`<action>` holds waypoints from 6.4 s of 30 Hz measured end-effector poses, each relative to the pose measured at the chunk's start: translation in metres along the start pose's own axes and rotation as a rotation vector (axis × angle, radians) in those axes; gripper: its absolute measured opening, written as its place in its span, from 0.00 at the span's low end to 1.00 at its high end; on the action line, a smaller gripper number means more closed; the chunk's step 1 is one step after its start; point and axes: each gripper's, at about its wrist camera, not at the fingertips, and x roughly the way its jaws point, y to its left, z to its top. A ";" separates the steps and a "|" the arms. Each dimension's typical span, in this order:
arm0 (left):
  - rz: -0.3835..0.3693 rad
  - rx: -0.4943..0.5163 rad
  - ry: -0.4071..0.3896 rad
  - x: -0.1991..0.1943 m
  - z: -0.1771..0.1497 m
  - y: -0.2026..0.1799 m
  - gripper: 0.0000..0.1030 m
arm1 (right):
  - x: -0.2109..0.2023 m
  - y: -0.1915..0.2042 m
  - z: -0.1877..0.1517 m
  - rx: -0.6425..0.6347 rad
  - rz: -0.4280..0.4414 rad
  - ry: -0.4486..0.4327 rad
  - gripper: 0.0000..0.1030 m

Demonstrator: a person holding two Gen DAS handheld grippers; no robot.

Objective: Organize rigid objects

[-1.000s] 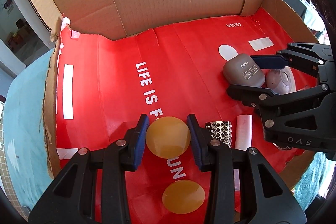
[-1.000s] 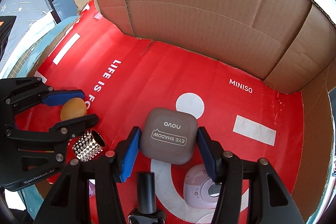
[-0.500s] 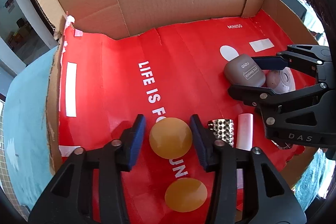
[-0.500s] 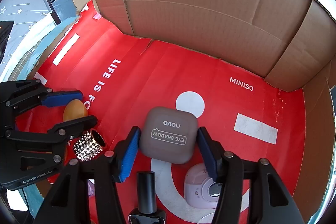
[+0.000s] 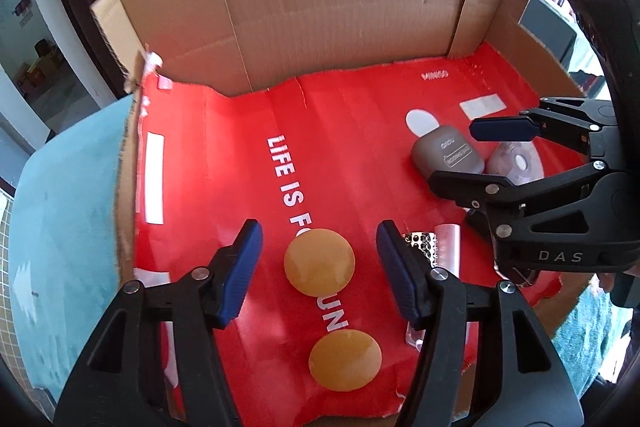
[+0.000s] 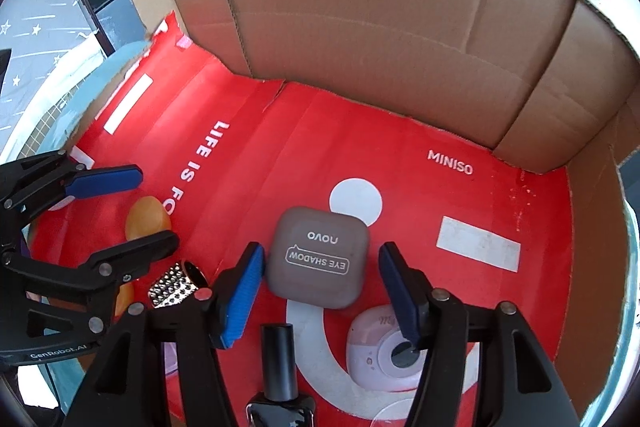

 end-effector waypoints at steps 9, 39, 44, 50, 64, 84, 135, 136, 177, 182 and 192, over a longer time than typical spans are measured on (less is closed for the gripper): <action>-0.010 -0.052 -0.124 -0.051 -0.017 0.002 0.66 | -0.051 0.002 -0.011 0.018 -0.014 -0.098 0.69; 0.054 -0.080 -0.600 -0.197 -0.155 -0.070 0.93 | -0.229 0.052 -0.186 0.087 -0.130 -0.547 1.00; 0.047 -0.090 -0.603 -0.189 -0.182 -0.078 0.94 | -0.226 0.061 -0.225 0.116 -0.206 -0.597 1.00; 0.049 -0.101 -0.574 -0.165 -0.202 -0.085 0.94 | -0.205 0.063 -0.256 0.149 -0.250 -0.612 1.00; 0.045 -0.139 -0.499 -0.106 -0.232 -0.085 0.94 | -0.143 0.051 -0.293 0.246 -0.257 -0.608 1.00; 0.063 -0.151 -0.491 -0.091 -0.243 -0.087 0.94 | -0.117 0.047 -0.299 0.269 -0.242 -0.578 1.00; 0.080 -0.094 -0.298 -0.091 -0.200 -0.063 0.96 | -0.131 0.018 -0.262 0.299 -0.126 -0.544 1.00; 0.033 -0.096 -0.276 -0.089 -0.202 -0.066 0.96 | -0.131 0.021 -0.259 0.293 -0.122 -0.545 1.00; -0.099 -0.055 -0.290 -0.075 -0.204 -0.065 0.28 | -0.088 0.068 -0.205 0.100 0.081 -0.330 0.49; -0.103 -0.041 -0.308 -0.076 -0.198 -0.073 0.28 | -0.100 0.063 -0.226 0.128 0.075 -0.330 0.49; -0.105 -0.033 -0.317 -0.078 -0.194 -0.077 0.28 | -0.102 0.056 -0.237 0.151 0.080 -0.322 0.49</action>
